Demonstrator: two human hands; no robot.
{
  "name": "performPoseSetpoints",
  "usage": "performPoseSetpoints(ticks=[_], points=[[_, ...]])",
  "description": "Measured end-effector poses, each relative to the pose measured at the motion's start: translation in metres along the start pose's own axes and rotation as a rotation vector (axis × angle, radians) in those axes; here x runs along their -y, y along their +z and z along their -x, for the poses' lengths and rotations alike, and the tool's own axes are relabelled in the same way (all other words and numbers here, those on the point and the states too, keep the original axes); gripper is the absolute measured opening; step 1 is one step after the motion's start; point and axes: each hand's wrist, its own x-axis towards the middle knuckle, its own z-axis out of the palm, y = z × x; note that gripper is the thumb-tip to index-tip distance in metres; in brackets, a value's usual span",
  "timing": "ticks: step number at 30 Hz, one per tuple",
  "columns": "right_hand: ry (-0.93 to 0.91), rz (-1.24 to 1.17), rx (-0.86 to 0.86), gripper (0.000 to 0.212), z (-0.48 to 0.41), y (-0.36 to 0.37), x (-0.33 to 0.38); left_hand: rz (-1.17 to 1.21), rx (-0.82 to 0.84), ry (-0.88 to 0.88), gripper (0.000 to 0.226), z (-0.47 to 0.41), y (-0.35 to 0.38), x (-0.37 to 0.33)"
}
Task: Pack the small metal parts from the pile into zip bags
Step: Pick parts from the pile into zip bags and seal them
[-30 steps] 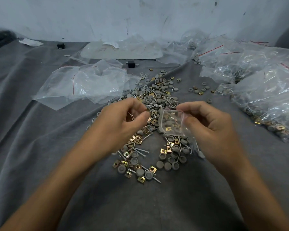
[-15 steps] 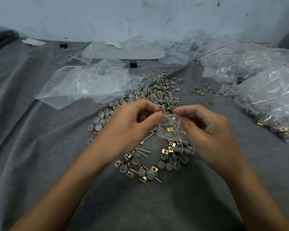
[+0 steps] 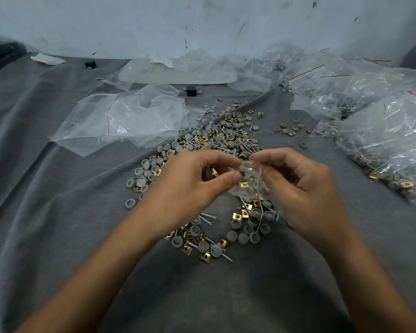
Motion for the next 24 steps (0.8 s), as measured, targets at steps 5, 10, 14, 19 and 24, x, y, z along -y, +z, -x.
performPoseSetpoints(ticks=[5,10,14,19,24], points=[[-0.001,-0.016,-0.085,0.029,-0.002,-0.003,-0.003,-0.013,-0.154,0.002,0.006,0.0,0.001,0.004],[-0.008,-0.054,-0.154,0.025,-0.003,-0.005,-0.006,-0.357,0.073,0.009,0.007,0.004,0.011,0.008],[-0.014,-0.058,-0.147,0.025,-0.004,-0.005,-0.007,-0.51,0.342,0.068,0.026,0.007,0.024,0.012],[-0.014,-0.069,-0.139,0.028,-0.004,-0.006,-0.008,-0.527,0.433,0.072,0.035,0.008,0.026,0.016],[-0.012,-0.071,-0.131,0.027,-0.004,-0.007,-0.007,-0.58,0.398,0.089,0.029,0.007,0.026,0.018]])
